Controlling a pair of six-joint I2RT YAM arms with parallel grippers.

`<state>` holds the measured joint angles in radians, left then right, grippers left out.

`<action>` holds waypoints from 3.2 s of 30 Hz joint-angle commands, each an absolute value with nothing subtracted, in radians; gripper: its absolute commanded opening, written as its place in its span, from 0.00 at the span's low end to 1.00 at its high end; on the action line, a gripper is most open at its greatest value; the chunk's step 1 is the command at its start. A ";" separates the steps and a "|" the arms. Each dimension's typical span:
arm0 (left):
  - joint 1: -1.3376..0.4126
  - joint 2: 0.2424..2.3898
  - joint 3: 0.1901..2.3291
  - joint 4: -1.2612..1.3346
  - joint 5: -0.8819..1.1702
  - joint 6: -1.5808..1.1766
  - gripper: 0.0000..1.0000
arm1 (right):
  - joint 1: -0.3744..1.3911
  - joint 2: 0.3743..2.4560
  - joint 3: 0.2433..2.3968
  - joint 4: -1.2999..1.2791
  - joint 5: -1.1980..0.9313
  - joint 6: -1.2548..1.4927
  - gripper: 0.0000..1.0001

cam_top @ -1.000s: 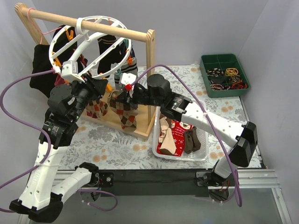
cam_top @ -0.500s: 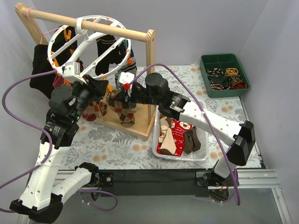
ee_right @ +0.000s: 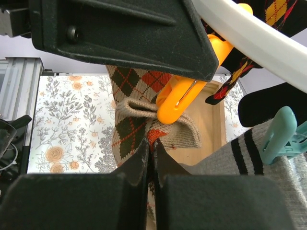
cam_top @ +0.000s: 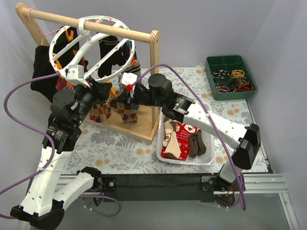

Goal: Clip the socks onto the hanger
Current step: Clamp the sock onto the hanger, then reset both arms

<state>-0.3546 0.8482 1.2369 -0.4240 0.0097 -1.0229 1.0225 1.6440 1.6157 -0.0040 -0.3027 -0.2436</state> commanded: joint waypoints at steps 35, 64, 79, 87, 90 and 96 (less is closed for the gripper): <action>-0.356 0.825 1.178 -0.431 0.015 -0.907 0.00 | 1.026 1.617 1.694 0.017 -0.316 -0.242 0.01; -0.356 0.824 1.224 -0.448 0.017 -0.939 0.48 | 1.026 1.594 1.668 0.071 -0.296 -0.239 0.15; -0.356 0.642 1.246 -0.557 -0.069 -1.080 0.90 | 1.026 1.255 1.283 0.121 -0.031 -0.195 0.75; -0.356 0.401 1.140 -0.623 -0.235 -1.120 0.96 | 1.026 0.838 0.904 0.115 0.339 -0.163 0.85; -0.356 0.296 1.105 -0.663 -0.300 -1.124 0.97 | 1.026 0.667 0.769 0.098 0.475 -0.140 0.87; -0.356 0.120 1.091 -0.773 -0.413 -1.187 0.97 | 1.026 0.380 0.609 0.002 0.687 -0.101 0.98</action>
